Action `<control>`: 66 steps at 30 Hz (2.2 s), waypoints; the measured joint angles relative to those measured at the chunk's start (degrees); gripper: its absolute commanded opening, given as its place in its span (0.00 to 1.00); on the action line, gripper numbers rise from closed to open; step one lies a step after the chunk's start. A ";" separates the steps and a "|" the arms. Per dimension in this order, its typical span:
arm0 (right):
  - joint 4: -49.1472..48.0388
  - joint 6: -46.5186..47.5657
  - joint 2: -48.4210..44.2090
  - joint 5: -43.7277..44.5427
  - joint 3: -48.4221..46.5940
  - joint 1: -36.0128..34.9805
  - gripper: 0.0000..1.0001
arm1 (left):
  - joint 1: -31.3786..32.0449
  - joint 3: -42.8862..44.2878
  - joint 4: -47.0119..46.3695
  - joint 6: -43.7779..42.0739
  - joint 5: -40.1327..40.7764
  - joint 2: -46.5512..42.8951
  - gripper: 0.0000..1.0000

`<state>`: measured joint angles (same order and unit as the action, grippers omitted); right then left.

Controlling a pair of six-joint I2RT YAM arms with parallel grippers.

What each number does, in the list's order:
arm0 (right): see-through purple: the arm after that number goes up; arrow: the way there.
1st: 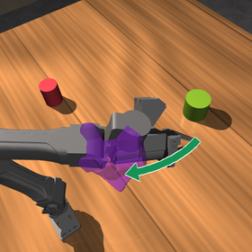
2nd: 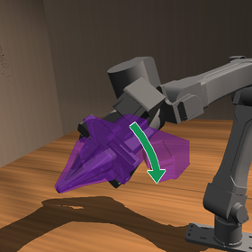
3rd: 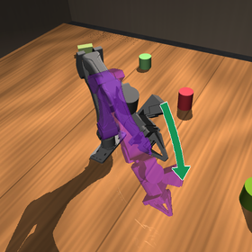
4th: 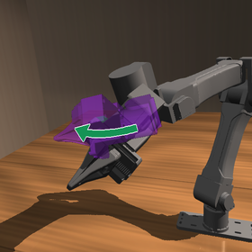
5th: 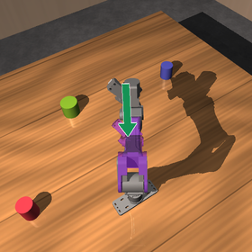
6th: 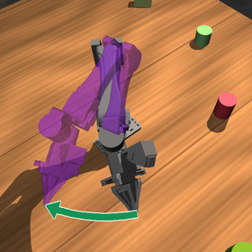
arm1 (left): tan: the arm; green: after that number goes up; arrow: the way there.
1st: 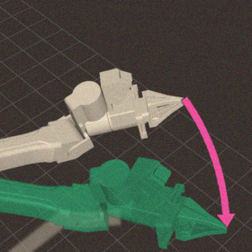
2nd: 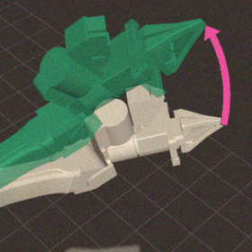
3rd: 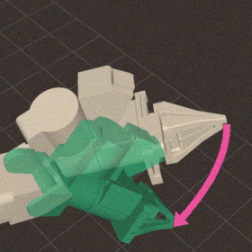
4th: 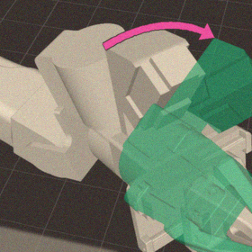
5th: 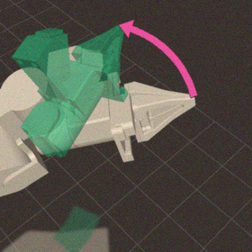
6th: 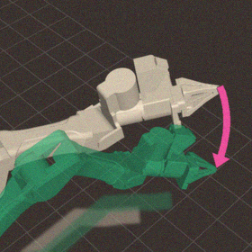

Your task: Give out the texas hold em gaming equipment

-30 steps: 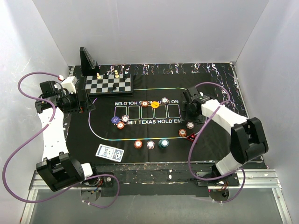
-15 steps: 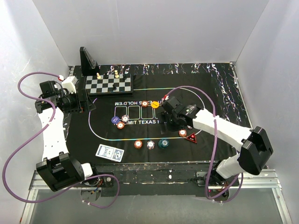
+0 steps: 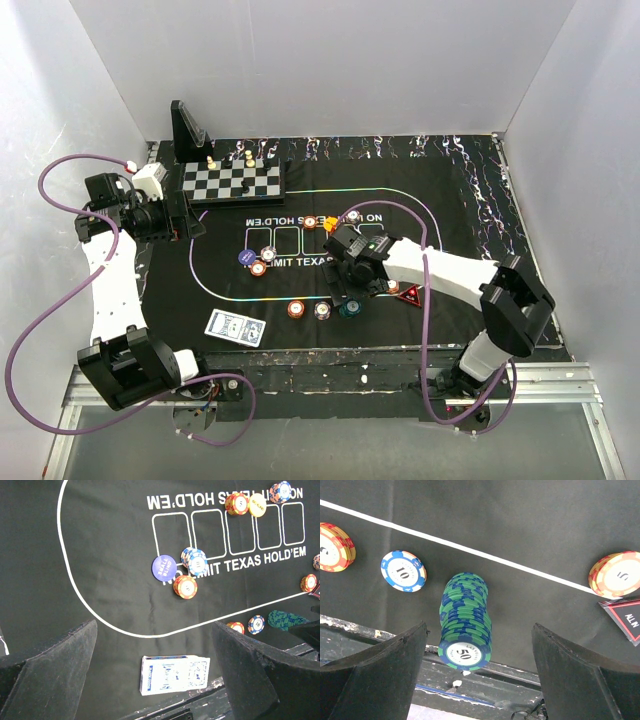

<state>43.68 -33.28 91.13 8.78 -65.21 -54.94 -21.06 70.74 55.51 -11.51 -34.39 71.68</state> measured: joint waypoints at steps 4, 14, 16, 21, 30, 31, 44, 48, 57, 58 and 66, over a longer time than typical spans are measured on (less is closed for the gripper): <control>-0.13 -0.02 1.11 -0.48 0.00 -0.35 0.93 | 0.00 0.00 0.00 0.00 -0.02 0.02 1.00; -0.76 -0.74 2.84 -2.19 0.00 -0.70 0.74 | 0.00 0.00 0.00 -0.02 0.04 0.02 1.00; -1.18 -1.16 2.95 -2.56 0.09 -0.70 0.67 | 0.00 0.00 0.00 -0.02 0.07 0.02 1.00; -1.90 -1.77 2.99 -2.97 0.22 -0.70 0.64 | 0.00 0.00 0.04 -0.07 0.04 0.02 1.00; -2.27 -2.51 3.04 -3.21 0.70 -0.70 0.56 | 0.00 0.00 0.22 -0.07 0.07 0.02 1.00; -2.40 -2.56 3.04 -3.23 0.85 -0.70 0.53 | 0.00 0.00 0.22 -0.07 0.07 0.02 1.00; -1.36 -2.54 3.04 -2.97 0.74 -0.70 0.44 | 0.00 0.00 0.20 -0.04 0.07 0.02 1.00; 1.22 -2.05 3.04 -2.73 -1.97 -0.70 0.44 | 0.00 0.00 0.20 -0.04 0.07 0.02 1.00; 5.95 0.74 4.04 -1.99 -10.88 -0.70 0.43 | 0.00 0.00 0.17 -0.04 0.04 0.02 1.00; 6.86 1.25 5.16 -1.86 -13.18 -0.70 0.43 | 0.00 0.00 0.17 -0.02 0.00 0.02 1.00; 10.01 5.84 24.70 -2.99 -38.88 -0.70 0.43 | 0.00 0.00 0.15 0.00 -0.46 0.02 1.00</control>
<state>53.69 -27.44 115.83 5.78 -104.09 -55.64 -21.06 70.74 55.66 -11.51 -34.85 71.70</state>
